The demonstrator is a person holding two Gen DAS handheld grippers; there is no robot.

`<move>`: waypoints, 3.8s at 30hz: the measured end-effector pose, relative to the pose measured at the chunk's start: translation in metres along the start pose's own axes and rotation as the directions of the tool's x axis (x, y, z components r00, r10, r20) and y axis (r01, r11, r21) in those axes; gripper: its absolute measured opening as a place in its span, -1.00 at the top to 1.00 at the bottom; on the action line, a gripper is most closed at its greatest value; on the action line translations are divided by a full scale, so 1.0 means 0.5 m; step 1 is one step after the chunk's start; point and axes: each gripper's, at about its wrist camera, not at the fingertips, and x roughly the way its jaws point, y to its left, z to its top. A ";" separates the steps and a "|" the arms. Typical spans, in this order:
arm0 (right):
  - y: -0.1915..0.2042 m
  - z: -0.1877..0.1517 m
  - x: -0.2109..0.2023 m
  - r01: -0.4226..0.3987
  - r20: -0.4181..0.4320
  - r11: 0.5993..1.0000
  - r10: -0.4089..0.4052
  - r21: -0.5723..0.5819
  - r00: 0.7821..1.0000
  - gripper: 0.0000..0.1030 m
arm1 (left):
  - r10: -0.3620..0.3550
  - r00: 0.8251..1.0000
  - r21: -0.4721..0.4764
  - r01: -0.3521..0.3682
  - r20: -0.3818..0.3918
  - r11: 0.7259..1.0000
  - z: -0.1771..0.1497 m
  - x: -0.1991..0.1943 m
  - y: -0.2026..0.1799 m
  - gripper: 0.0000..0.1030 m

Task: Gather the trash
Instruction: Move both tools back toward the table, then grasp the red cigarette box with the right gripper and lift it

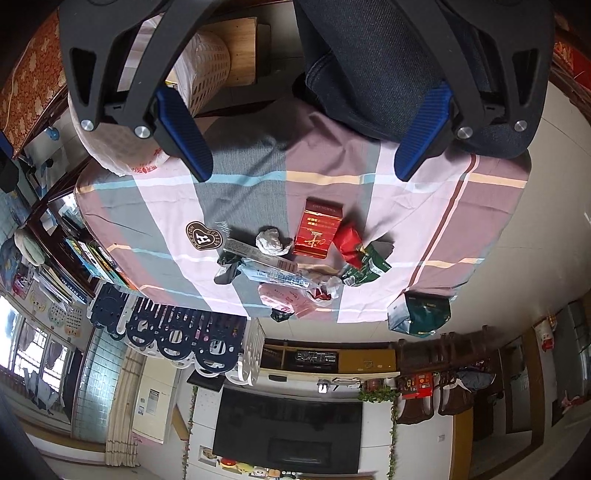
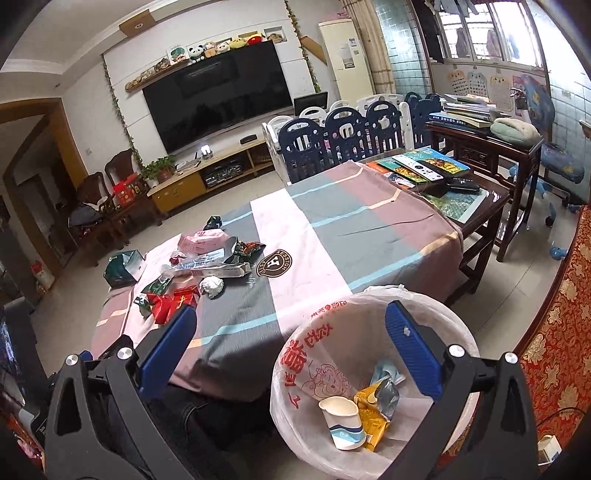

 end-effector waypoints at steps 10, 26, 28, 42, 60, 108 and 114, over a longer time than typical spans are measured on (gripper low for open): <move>0.015 -0.005 0.006 0.005 -0.015 0.999 -0.006 -0.036 1.000 -0.94 | 0.002 1.000 -0.009 -0.002 -0.002 1.000 -0.001 0.000 0.003 -0.91; 0.031 -0.015 0.019 0.013 -0.038 0.997 -0.016 -0.080 0.999 -0.93 | 0.006 1.000 -0.007 -0.006 -0.015 1.000 0.000 0.008 0.014 -0.91; 0.031 -0.015 0.020 0.013 -0.038 0.997 -0.016 -0.080 0.999 -0.94 | 0.006 1.000 -0.005 -0.006 -0.016 1.000 0.001 0.009 0.014 -0.91; 0.101 -0.008 0.146 -0.023 -0.121 0.993 0.009 -0.112 0.993 -0.62 | 0.061 0.998 -0.028 -0.061 -0.021 0.998 0.093 0.085 0.124 -0.91; 0.436 -0.068 0.542 -0.145 -0.403 0.960 0.038 -0.239 0.914 -0.48 | 0.050 0.989 -0.375 -0.098 -0.137 0.922 0.087 0.239 0.480 -0.90; 0.475 -0.114 0.537 -0.042 -0.413 0.949 -0.095 -0.312 0.906 -0.21 | -0.103 0.982 -0.537 0.001 -0.161 0.844 0.061 0.262 0.534 -0.90; 0.413 -0.105 0.493 -0.028 -0.379 0.959 -0.085 -0.282 0.921 -0.20 | -0.098 0.981 -0.413 0.020 -0.169 0.911 0.088 0.266 0.485 -0.89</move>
